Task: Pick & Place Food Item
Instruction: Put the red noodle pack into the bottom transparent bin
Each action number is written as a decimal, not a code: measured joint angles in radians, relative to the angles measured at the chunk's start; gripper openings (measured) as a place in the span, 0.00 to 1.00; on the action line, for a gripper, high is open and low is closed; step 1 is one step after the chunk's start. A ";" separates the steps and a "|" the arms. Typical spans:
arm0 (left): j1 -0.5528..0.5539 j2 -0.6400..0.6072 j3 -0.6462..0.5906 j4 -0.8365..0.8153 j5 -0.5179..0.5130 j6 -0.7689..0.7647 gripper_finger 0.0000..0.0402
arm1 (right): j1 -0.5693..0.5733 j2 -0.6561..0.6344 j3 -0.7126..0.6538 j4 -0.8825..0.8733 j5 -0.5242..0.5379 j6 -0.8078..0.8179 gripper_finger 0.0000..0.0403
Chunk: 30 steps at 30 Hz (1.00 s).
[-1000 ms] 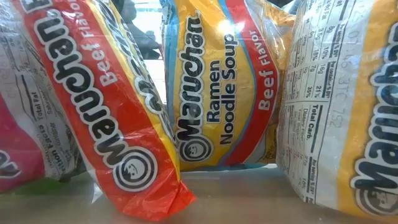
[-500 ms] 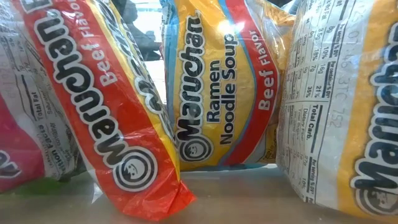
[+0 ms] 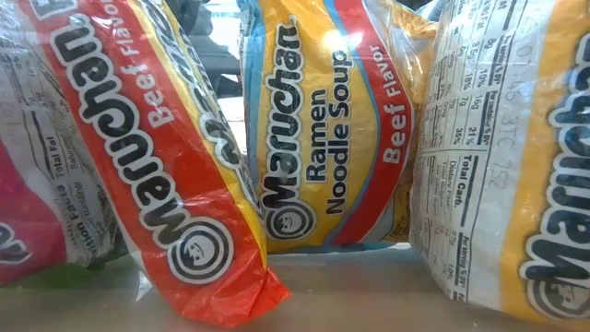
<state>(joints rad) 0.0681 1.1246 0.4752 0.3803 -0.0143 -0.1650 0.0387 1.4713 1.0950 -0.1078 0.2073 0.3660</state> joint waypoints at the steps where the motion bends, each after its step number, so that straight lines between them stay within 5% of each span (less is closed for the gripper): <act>1: 0.000 0.007 0.000 0.011 0.000 0.000 0.63 | 0.000 0.000 0.000 0.000 0.000 0.000 0.01; 10: 0.000 0.038 0.000 0.040 0.000 0.002 0.59 | 0.000 0.000 0.000 0.000 -0.001 0.000 0.01; 30: 0.000 0.038 0.000 0.040 -0.001 -0.035 0.15 | 0.000 0.000 0.000 0.000 -0.003 0.000 0.01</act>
<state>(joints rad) 0.0681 1.1622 0.4751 0.4206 -0.0151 -0.1997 0.0387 1.4715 1.0950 -0.1081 0.2043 0.3662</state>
